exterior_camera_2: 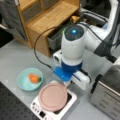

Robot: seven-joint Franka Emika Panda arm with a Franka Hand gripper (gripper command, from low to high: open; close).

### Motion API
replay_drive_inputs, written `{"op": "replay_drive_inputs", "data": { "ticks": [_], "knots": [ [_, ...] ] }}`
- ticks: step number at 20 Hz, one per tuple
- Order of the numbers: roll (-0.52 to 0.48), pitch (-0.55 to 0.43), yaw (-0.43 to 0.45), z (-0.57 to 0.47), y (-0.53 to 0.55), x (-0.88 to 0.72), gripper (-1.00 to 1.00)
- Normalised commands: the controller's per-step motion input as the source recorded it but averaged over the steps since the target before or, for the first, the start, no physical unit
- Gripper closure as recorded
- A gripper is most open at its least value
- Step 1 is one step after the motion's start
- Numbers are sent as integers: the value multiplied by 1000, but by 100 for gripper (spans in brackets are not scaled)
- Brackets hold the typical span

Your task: Pick up the pan. Place the pan on the table. Pick up the bowl. Place the bowl on the stove.

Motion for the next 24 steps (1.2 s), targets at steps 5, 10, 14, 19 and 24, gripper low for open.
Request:
{"op": "replay_drive_inputs", "data": {
  "ticks": [5, 10, 14, 19, 24],
  "knots": [
    [-135, 114, 310, 240, 204, -23, 100],
    [-106, 108, 342, 153, 153, -23, 100],
    [-76, 106, 332, 108, -24, -46, 100],
    [-33, 86, 258, 123, -111, -36, 100],
    [-1, 26, 162, 59, -184, -25, 100]
  ]
}}
